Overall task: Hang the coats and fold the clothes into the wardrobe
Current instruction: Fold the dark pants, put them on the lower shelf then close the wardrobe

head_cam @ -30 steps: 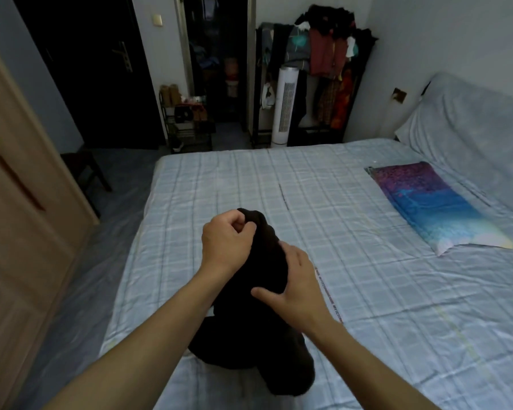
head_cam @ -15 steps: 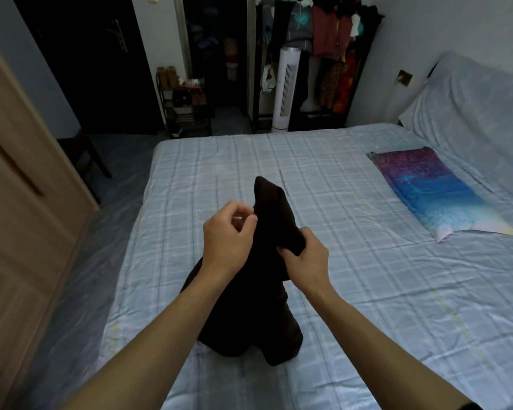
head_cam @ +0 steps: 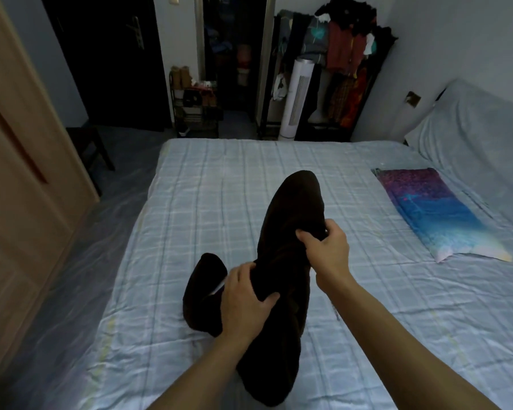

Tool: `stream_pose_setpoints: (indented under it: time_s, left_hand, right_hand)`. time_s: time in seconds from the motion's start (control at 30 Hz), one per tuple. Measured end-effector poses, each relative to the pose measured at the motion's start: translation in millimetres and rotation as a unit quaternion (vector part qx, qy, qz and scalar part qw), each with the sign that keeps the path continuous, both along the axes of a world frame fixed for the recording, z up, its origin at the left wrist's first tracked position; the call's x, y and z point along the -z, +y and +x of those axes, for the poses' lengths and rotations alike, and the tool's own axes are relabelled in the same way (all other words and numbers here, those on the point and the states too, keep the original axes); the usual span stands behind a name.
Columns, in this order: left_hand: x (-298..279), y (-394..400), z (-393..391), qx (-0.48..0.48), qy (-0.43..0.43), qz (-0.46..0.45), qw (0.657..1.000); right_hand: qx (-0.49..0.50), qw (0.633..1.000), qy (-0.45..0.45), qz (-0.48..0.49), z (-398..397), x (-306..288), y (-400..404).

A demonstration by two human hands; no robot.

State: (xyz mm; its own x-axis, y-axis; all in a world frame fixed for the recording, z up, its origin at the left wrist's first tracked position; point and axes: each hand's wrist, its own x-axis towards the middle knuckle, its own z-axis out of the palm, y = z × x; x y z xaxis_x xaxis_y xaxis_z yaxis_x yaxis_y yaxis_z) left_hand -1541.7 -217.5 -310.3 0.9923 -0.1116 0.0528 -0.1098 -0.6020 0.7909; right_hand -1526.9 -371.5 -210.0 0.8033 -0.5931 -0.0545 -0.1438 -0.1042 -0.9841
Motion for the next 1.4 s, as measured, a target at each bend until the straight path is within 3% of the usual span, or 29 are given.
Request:
stream_pose_setpoints:
  time_s: [0.13,0.3,0.5,0.6,0.77,0.87,1.07,1.23,1.4]
  left_hand:
    - [16.5,-2.2,4.8,0.015,0.073,0.054,0.996]
    - [20.8,-6.8,-2.2,0.011,-0.004,0.042,0.999]
    - [-6.1,8.8,7.9,0.006,-0.009,-0.001,1.0]
    - [-35.1,14.9,19.6,-0.006,-0.009,-0.033,0.999]
    - [-78.5,4.3,41.9,-0.008,0.068,-0.041,0.997]
    - [-81.6,-3.9,54.8,-0.02,0.145,-0.043,0.988]
    - [-84.1,-10.5,82.8,-0.105,0.197,-0.113,0.968]
    - [-88.6,-19.5,98.8,-0.122,0.193,-0.152,0.962]
    - [-94.9,-18.5,98.7,-0.132,0.171,-0.205,0.955]
  right_hand:
    - [0.007,1.0,-0.009,0.01,-6.9,-8.5,-9.0]
    - [0.013,0.999,-0.032,-0.005,-9.6,-16.6,-15.1]
    - [0.031,0.999,0.007,-0.032,2.5,-14.6,-47.6]
    - [-0.016,0.999,0.035,-0.036,3.5,-4.2,-48.5]
    - [-0.161,0.967,0.071,-0.184,-18.2,12.1,-20.0]
    - [-0.257,0.942,0.1,-0.192,-49.0,20.3,-1.0]
    - [-0.309,0.913,0.19,-0.185,-104.5,36.2,26.0]
    - [-0.236,0.885,0.19,-0.353,-112.4,64.9,42.4]
    - [-0.161,0.919,0.127,-0.336,-85.8,58.8,14.0]
